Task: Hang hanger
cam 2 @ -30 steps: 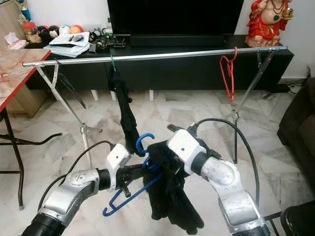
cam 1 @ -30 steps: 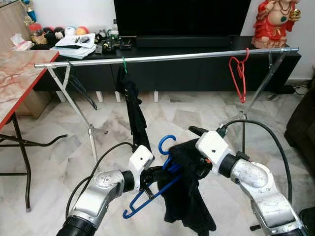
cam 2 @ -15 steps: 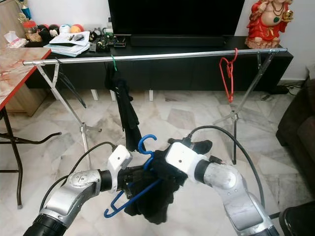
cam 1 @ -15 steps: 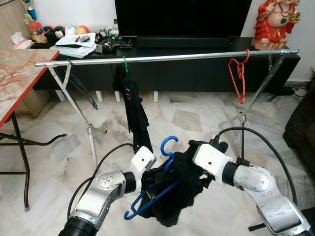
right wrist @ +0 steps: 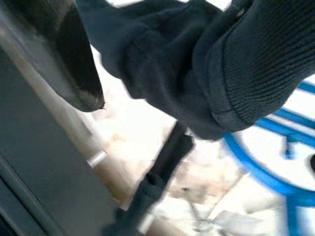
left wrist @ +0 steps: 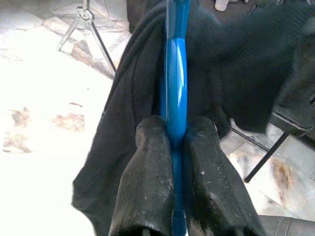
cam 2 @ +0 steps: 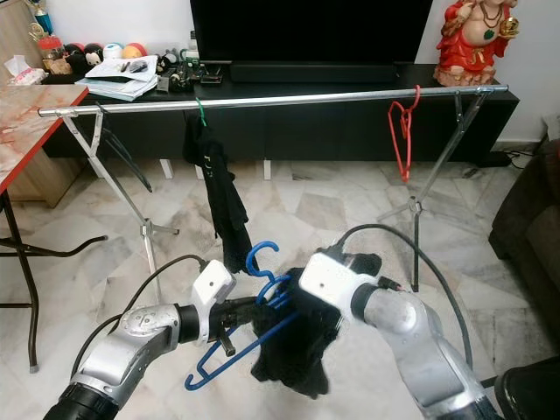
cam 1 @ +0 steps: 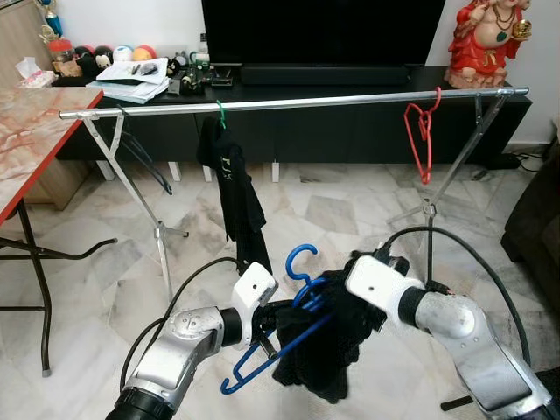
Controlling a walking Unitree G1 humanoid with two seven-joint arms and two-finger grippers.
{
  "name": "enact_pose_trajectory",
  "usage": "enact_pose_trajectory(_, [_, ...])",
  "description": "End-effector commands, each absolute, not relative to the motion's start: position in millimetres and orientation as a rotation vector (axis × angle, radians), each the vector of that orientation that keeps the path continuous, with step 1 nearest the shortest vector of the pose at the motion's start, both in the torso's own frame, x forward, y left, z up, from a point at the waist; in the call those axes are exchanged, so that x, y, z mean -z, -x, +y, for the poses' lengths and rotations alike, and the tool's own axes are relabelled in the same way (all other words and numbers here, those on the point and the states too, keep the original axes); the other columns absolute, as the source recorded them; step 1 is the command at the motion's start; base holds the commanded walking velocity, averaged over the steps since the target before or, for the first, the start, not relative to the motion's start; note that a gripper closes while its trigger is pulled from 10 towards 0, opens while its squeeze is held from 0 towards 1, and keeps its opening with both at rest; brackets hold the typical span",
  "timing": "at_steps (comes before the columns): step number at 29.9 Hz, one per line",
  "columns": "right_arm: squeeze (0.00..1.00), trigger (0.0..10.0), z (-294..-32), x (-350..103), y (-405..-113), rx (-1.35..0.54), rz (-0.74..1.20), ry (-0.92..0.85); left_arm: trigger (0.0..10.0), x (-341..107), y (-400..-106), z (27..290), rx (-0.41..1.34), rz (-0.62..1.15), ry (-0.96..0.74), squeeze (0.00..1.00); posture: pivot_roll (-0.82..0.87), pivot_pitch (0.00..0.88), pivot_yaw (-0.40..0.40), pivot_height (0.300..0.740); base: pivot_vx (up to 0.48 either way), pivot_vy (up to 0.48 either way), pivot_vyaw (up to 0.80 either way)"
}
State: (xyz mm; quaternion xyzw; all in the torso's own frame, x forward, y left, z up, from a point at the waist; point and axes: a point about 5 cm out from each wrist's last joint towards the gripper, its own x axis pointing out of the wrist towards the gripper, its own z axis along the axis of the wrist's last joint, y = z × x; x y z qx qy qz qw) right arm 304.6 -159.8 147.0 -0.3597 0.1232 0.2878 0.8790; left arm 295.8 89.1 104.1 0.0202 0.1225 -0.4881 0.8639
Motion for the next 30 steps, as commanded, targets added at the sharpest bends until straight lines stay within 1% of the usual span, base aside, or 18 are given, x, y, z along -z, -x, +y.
enact_pose_trajectory(1, [0.00, 10.0, -166.3, -156.2, -310.9, -0.463, 0.249, 0.611, 10.0, -111.9, -297.1, 89.0, 1.024, 0.208, -0.030, 0.00, -0.13, 0.099, -0.018, 0.740, 0.000, 0.000, 0.00])
enact_pose_trajectory(3, [0.00, 10.0, -164.6, -157.7, -308.7, -0.420, 0.250, 0.466, 10.0, -112.0, -297.9, 89.6, 1.012, 0.202, -0.034, 0.00, -0.13, 0.098, -0.019, 0.740, 0.000, 0.000, 0.00])
enact_pose_trajectory(5, [0.00, 10.0, -162.2, -156.9, -305.1, -0.427, 0.251, 0.430, 10.0, -112.3, -298.8, 90.2, 1.002, 0.197, -0.034, 0.00, -0.13, 0.099, -0.019, 0.740, 0.000, 0.000, 0.00])
enact_pose_trajectory(9, [0.00, 10.0, -149.2, -150.9, -291.4, -0.488, 0.255, 0.345, 10.0, -115.3, -305.5, 91.3, 0.947, 0.160, -0.032, 0.00, -0.13, 0.097, -0.019, 0.740, 0.000, 0.000, 0.00])
enact_pose_trajectory(11, [0.00, 10.0, -146.4, -150.9, -290.2, -0.429, 0.252, 0.262, 10.0, -118.9, -308.2, 90.2, 0.933, 0.140, 0.006, 0.00, -0.14, 0.094, -0.021, 0.740, 0.000, 0.000, 0.00])
enact_pose_trajectory(13, [0.00, 10.0, -150.6, -155.6, -296.1, -0.248, 0.230, 0.111, 10.0, -121.2, -307.2, 86.3, 0.954, 0.136, 0.047, 0.00, -0.14, 0.092, -0.018, 0.740, 0.000, 0.000, 0.00])
enact_pose_trajectory(15, [0.00, 10.0, -152.1, -158.3, -299.1, -0.176, 0.221, 0.013, 10.0, -121.3, -304.6, 82.7, 0.980, 0.139, 0.056, 0.00, -0.15, 0.090, -0.018, 0.740, 0.000, 0.000, 0.00])
enact_pose_trajectory(16, [0.00, 10.0, -152.1, -158.3, -299.1, -0.176, 0.221, 0.013, 10.0, -121.3, -304.6, 82.7, 0.980, 0.139, 0.056, 0.00, -0.15, 0.090, -0.018, 0.740, 0.000, 0.000, 0.00])
enact_pose_trajectory(19, [0.00, 10.0, -144.3, -166.6, -302.5, -0.144, 0.197, -0.142, 10.0, -121.2, -298.4, 72.8, 1.038, 0.144, 0.073, 0.00, -0.15, 0.084, -0.019, 0.740, 0.000, 0.000, 0.00])
enact_pose_trajectory(22, [0.00, 10.0, -139.1, -168.5, -302.4, -0.173, 0.193, -0.140, 10.0, -121.9, -297.1, 70.2, 1.056, 0.141, 0.079, 0.00, -0.15, 0.083, -0.020, 0.740, 0.000, 0.000, 0.00])
enact_pose_trajectory(24, [0.00, 10.0, -124.6, -170.0, -300.6, -0.261, 0.215, -0.133, 10.0, -125.4, -297.1, 67.6, 1.070, 0.126, 0.089, 0.00, -0.15, 0.081, -0.022, 0.740, 0.000, 0.000, 0.00])
enact_pose_trajectory(25, [0.00, 10.0, -122.7, -169.8, -300.3, -0.271, 0.222, -0.128, 10.0, -126.5, -297.4, 67.3, 1.071, 0.122, 0.093, 0.00, -0.15, 0.081, -0.022, 0.740, 0.000, 0.000, 0.00])
enact_pose_trajectory(27, [0.00, 10.0, -118.4, -168.7, -299.7, -0.301, 0.247, -0.096, 10.0, -128.5, -297.8, 66.9, 1.074, 0.114, 0.099, 0.00, -0.15, 0.082, -0.022, 0.740, 0.000, 0.000, 0.00])
enact_pose_trajectory(30, [0.00, 10.0, -108.7, -168.6, -295.7, -0.387, 0.256, -0.002, 10.0, -130.9, -298.2, 63.9, 1.075, 0.104, 0.110, 0.00, -0.15, 0.085, -0.022, 0.740, 0.000, 0.000, 0.00])
